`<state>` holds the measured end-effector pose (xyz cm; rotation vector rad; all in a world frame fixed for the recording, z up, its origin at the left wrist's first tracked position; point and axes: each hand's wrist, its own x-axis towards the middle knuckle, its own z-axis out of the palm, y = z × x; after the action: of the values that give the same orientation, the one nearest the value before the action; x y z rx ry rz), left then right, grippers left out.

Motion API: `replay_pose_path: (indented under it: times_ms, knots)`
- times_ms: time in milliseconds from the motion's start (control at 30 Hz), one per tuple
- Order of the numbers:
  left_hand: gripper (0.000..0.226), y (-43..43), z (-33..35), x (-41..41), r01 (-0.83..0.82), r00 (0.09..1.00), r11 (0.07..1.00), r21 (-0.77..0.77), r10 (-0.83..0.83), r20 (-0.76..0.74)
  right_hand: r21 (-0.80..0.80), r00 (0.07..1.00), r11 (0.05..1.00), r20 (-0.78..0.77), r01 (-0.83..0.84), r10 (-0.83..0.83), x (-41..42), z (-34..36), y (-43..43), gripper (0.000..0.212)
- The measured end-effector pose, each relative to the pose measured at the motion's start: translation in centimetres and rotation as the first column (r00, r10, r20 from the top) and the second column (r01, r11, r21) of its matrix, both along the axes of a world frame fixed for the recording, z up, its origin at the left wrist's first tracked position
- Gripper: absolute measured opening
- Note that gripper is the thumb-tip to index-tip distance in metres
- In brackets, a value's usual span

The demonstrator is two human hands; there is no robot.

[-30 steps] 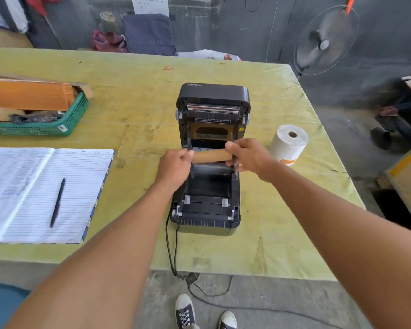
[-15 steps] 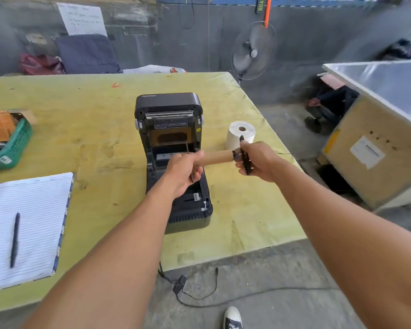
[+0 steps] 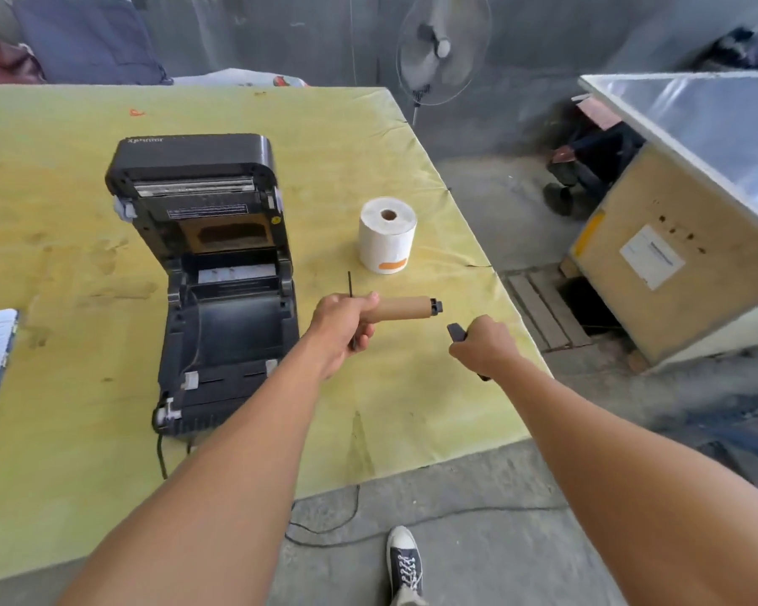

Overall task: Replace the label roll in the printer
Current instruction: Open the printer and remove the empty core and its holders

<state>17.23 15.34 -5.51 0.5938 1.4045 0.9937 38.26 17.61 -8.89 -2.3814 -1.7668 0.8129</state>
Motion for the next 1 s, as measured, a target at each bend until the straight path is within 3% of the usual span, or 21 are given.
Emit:
replay_pose_path:
  times_ms: [233, 367, 467, 533, 600, 700, 833, 900, 1000]
  knots:
    - [0.016, 0.2, -4.7, 1.8, -0.122, 0.992, 0.985, -0.119, 0.119, -0.028, -0.024, 0.993, 0.993, -0.014, -0.115, 0.115, 1.0, -3.2, 2.6, 0.024]
    - [0.011, 0.9, -5.5, 1.9, -0.165, 0.986, 0.972, -0.168, 0.163, -0.026, -0.044, 0.989, 0.989, -0.006, -0.145, 0.144, 1.9, -3.6, 3.9, 0.046]
    - [0.009, 1.6, -5.2, 2.2, -0.173, 0.985, 0.968, -0.181, 0.171, -0.029, 0.037, 0.979, 0.999, -0.203, -0.005, 0.013, 2.4, -2.7, 5.3, 0.051]
    - [0.009, 2.1, -4.7, 2.5, -0.174, 0.984, 0.969, -0.176, 0.175, -0.009, -0.039, 0.854, 0.991, -0.504, 0.127, -0.13, 2.4, -1.4, 6.2, 0.051]
    - [0.009, 2.6, -4.4, 2.8, -0.174, 0.984, 0.969, -0.173, 0.179, 0.01, -0.258, 0.678, 0.961, -0.689, 0.101, -0.256, 2.3, -0.2, 6.5, 0.051]
    - [0.007, 3.2, -3.7, 3.3, -0.156, 0.987, 0.974, -0.162, 0.159, 0.007, -0.327, 0.575, 0.944, -0.779, -0.037, -0.248, 2.0, 0.2, 6.7, 0.037]
    - [0.006, 3.5, -2.9, 3.3, -0.156, 0.988, 0.975, -0.156, 0.156, -0.011, -0.323, 0.558, 0.946, -0.791, -0.031, -0.252, 1.6, 0.3, 7.1, 0.018]
    - [0.005, 3.4, -2.8, 2.8, -0.181, 0.984, 0.971, -0.154, 0.178, -0.03, -0.331, 0.503, 0.941, -0.801, 0.077, -0.323, 1.5, 0.5, 7.6, 0.016]
    - [0.007, 3.2, -2.6, 1.4, -0.257, 0.966, 0.953, -0.157, 0.253, -0.047, -0.339, 0.267, 0.854, -0.847, 0.394, -0.46, 2.3, 1.2, 9.2, 0.018]
